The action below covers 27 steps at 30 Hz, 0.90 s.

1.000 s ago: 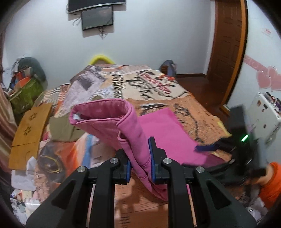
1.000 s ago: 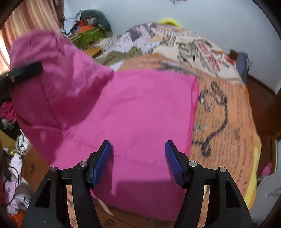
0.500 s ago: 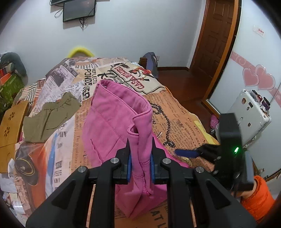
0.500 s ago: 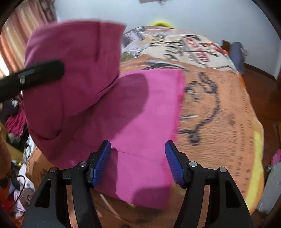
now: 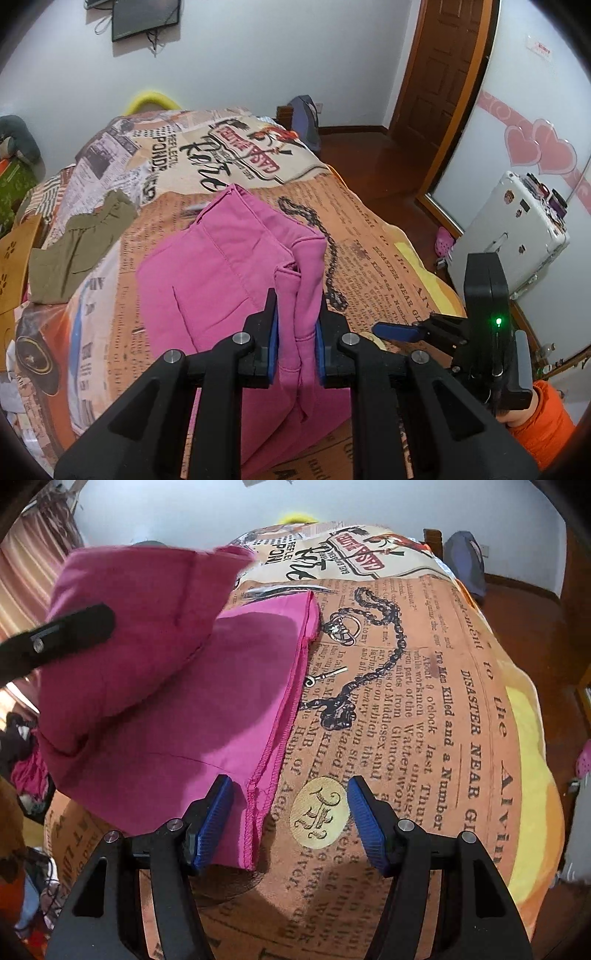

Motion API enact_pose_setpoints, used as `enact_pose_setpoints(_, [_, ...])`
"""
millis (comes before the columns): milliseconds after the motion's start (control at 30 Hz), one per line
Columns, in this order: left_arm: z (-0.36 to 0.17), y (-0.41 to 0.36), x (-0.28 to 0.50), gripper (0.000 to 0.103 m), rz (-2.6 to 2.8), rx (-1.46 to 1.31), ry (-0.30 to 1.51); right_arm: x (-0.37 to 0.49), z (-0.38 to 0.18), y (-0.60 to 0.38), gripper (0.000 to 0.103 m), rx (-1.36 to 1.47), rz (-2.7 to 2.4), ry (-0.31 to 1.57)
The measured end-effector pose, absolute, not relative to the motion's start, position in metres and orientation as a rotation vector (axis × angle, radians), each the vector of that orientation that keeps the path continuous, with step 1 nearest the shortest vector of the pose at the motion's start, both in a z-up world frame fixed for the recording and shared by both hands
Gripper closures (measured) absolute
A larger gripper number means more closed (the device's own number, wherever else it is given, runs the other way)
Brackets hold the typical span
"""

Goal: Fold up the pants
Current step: 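Lift the pants edge with the left gripper and fold it over the pants, then lay the folded edge down and open the left gripper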

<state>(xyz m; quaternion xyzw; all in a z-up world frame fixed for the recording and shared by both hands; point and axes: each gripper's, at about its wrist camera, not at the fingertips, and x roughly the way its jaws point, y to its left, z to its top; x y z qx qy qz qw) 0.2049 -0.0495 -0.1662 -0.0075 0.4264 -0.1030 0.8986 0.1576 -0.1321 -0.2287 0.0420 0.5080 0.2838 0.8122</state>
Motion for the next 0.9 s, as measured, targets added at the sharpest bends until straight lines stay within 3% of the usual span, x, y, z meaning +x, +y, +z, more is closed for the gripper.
enact_pose_setpoints(567, [-0.206,-0.078,0.202,0.085,-0.244,0.018,1.002,0.149,-0.22,-0.147,0.043,0.09,0.577,1.047])
enact_pose_setpoints(667, [-0.206,-0.081,0.201,0.068,-0.231,0.021,1.006,0.15,-0.214,-0.155,0.043,0.102,0.555,1.03])
enact_pose_setpoints(733, [-0.202,-0.079,0.198,0.048,-0.243,0.0,1.002,0.15,-0.209,-0.161,0.043,0.109,0.539,1.019])
enact_pose_setpoints(900, [-0.177,-0.057,0.182,0.043,-0.161,-0.009,0.916,0.15,-0.191,-0.166,0.043,0.116,0.525,0.967])
